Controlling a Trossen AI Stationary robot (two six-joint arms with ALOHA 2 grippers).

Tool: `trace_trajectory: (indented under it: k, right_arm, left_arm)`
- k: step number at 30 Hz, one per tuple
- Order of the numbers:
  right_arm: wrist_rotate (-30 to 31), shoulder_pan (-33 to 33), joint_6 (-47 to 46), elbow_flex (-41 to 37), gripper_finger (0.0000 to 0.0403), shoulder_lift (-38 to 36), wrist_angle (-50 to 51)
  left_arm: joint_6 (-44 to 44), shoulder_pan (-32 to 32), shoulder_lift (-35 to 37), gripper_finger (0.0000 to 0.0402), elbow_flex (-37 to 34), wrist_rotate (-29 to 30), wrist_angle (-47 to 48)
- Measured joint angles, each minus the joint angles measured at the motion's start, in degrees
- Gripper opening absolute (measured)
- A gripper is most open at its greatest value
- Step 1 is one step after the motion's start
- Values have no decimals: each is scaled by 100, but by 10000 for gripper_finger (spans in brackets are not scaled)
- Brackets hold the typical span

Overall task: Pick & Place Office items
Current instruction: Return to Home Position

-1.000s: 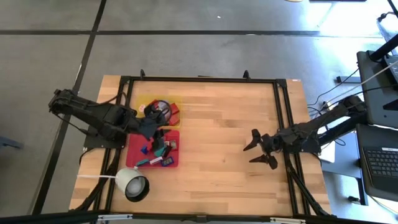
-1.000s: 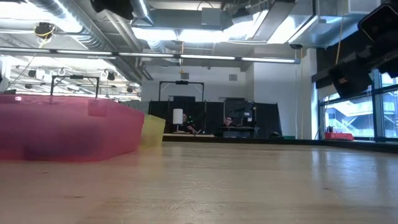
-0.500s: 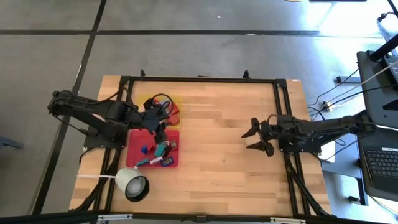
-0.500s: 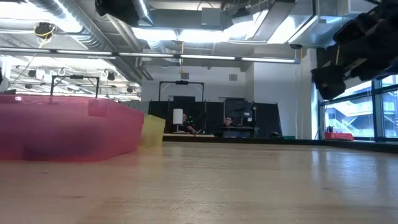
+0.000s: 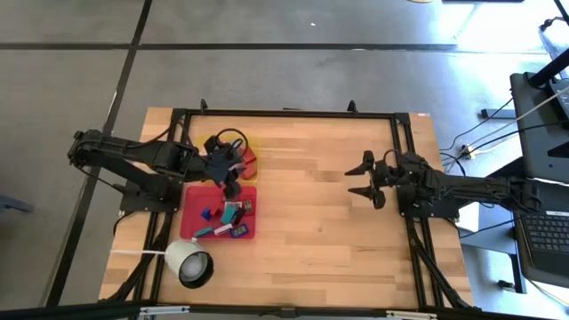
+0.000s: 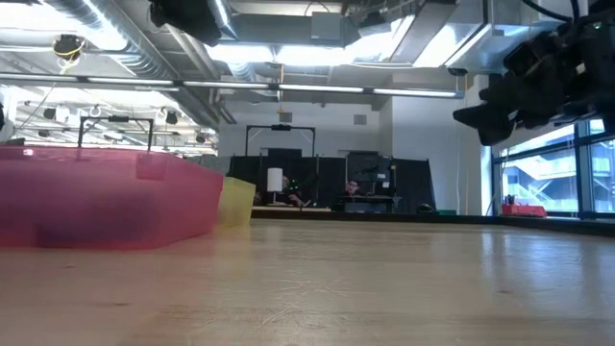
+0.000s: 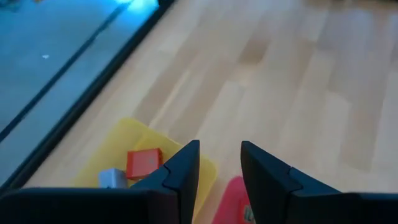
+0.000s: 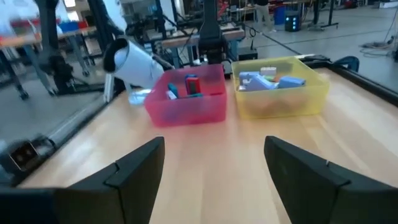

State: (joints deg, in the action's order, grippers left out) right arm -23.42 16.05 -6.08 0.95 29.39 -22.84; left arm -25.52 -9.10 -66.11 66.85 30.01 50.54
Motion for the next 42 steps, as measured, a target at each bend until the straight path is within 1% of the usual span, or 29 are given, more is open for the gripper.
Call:
trace_trajectory:
  k: [2, 4, 5, 10, 13, 16, 19, 22, 25, 31, 34, 38, 42]
  right_arm:
    - [1, 2, 151, 0, 279, 0, 33]
    - [23, 1, 200, 0, 279, 4, 33]
    - [79, 0, 207, 0, 279, 4, 35]
    - [176, 0, 209, 0, 279, 10, 77]
    - [177, 1, 209, 0, 279, 11, 93]
    - [177, 0, 211, 0, 279, 11, 97]
    - [179, -1, 211, 0, 279, 10, 99]
    - [179, -2, 211, 0, 279, 11, 99]
    - [183, -2, 215, 0, 279, 11, 99]
    - [201, 0, 222, 0, 279, 11, 99]
    - [199, -2, 222, 0, 279, 11, 99]
    - [199, 0, 222, 0, 279, 11, 99]
    - [199, 0, 222, 0, 279, 11, 101]
  left_arm:
    - [12, 17, 2, 114, 0, 118, -163]
    - [232, 68, 56, 114, -29, 36, -452]
    - [383, 74, 86, 114, -109, -8, -769]
    - [1376, 200, 181, 114, -950, -846, -2654]
    - [1589, 448, 242, 114, -1416, -1110, -3296]
    - [1463, 856, 370, 114, -1807, -1450, -3540]
    - [1350, 1324, 618, 114, -2198, -1958, -3901]
    - [1370, 1722, 1014, 114, -2581, -2535, -4191]
    - [1293, 1981, 1572, 114, -2931, -2827, -4222]
    - [1128, 2059, 2941, 114, -3638, -2781, -4176]
    - [1128, 2059, 3543, 114, -3918, -2590, -4174]
    - [1128, 2059, 4232, 114, -4269, -2274, -4137]
    - [1226, 2059, 4730, 114, -4570, -2199, -4178]
